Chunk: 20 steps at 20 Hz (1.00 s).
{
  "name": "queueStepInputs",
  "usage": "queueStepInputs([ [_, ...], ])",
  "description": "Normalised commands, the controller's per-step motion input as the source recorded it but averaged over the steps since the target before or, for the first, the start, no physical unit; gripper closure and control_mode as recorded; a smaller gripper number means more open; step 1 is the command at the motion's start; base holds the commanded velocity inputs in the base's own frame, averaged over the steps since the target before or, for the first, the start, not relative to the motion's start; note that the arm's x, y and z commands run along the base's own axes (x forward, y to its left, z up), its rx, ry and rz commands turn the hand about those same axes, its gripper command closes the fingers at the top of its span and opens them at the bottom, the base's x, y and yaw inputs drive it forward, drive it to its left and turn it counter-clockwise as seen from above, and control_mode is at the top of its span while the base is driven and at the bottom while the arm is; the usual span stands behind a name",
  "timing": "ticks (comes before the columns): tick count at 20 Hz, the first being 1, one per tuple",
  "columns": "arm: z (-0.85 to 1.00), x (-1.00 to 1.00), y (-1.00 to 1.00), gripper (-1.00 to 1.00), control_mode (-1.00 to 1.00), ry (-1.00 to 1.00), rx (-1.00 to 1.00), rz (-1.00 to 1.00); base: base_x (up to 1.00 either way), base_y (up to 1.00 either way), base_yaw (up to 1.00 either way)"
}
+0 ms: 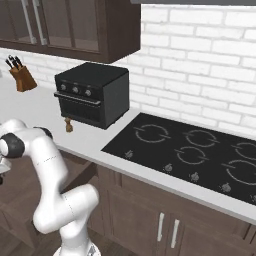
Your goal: Pick the whisk from the drawer and place it on the counter.
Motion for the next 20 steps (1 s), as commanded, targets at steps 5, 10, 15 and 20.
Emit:
queueStepInputs([
  [5, 1.00, -0.09, -0.48, 1.00, -1.00, -0.36, 0.10, -0.07, 0.00, 0.00, 0.00],
  [10, 1.00, 0.25, -0.49, 1.00, -1.00, -0.29, 0.12, -0.13, 0.00, 0.00, 0.00],
  [15, 1.00, 0.63, -0.18, 1.00, -1.00, -0.16, 0.15, -0.16, 0.00, 0.00, 0.00],
  [20, 0.83, 1.00, 0.20, 1.00, -1.00, 0.23, 0.03, -0.10, 0.00, 0.00, 0.00],
])
